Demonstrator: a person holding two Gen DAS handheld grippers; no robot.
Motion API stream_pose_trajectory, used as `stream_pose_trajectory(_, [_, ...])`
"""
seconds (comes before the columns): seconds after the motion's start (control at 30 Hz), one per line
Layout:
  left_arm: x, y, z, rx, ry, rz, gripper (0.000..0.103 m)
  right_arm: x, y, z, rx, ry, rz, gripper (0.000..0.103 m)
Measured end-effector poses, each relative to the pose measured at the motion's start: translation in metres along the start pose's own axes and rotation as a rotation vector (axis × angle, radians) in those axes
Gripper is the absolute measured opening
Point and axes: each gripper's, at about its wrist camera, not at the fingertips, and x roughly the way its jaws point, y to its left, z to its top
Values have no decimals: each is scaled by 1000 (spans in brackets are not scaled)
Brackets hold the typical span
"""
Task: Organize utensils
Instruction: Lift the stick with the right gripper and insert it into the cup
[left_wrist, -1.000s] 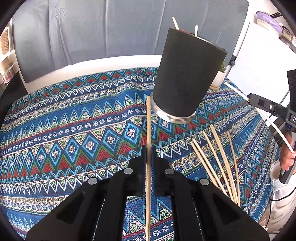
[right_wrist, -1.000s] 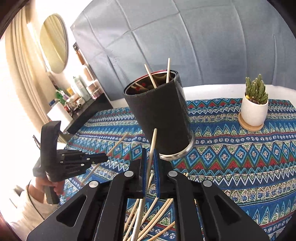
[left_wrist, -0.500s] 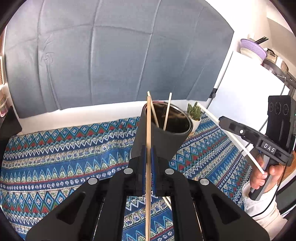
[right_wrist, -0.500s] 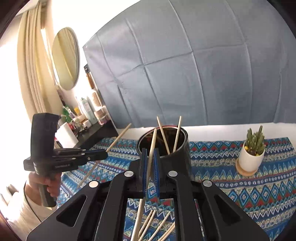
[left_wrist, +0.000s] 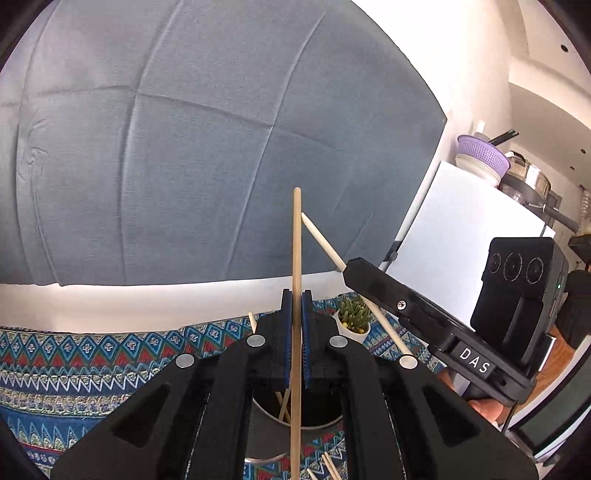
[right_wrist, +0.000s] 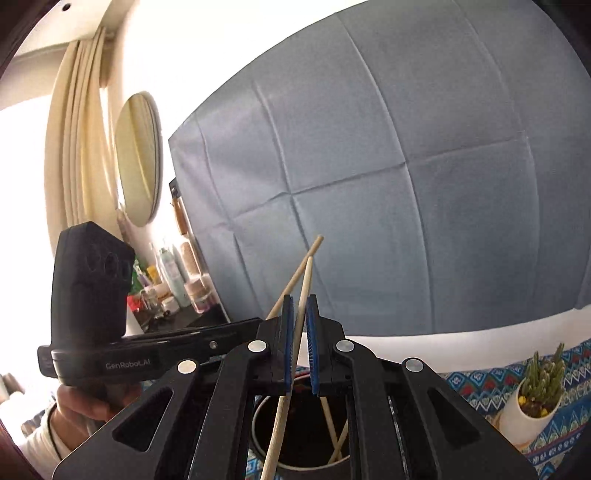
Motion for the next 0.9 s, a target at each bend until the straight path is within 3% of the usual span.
stream_pose_trajectory(0.07, [6,7,-3,-30,-11,-33,5,8,-7,-3,2,14,3,7])
stream_pose_trajectory(0.17, [8,12,-7,-26,-18,-22,5,8,-18,-11,24,55,21,7])
stream_pose_trajectory(0.37, [3,14,-6,-15,-115,-11,5,2,-37,-18,155,256,65,7])
stream_pose_trajectory(0.57, [3,2,-4,13,-230,-74,5,-7,-33,-20,272,471,90,7])
stream_pose_trajectory(0.8, [18,-12,-18,139,-316,-17,5,5,-30,-26,304,615,12,7])
stream_pose_trajectory(0.9, [19,-9,-28,146,-345,-22,5,17,-32,-24,306,674,-13,7])
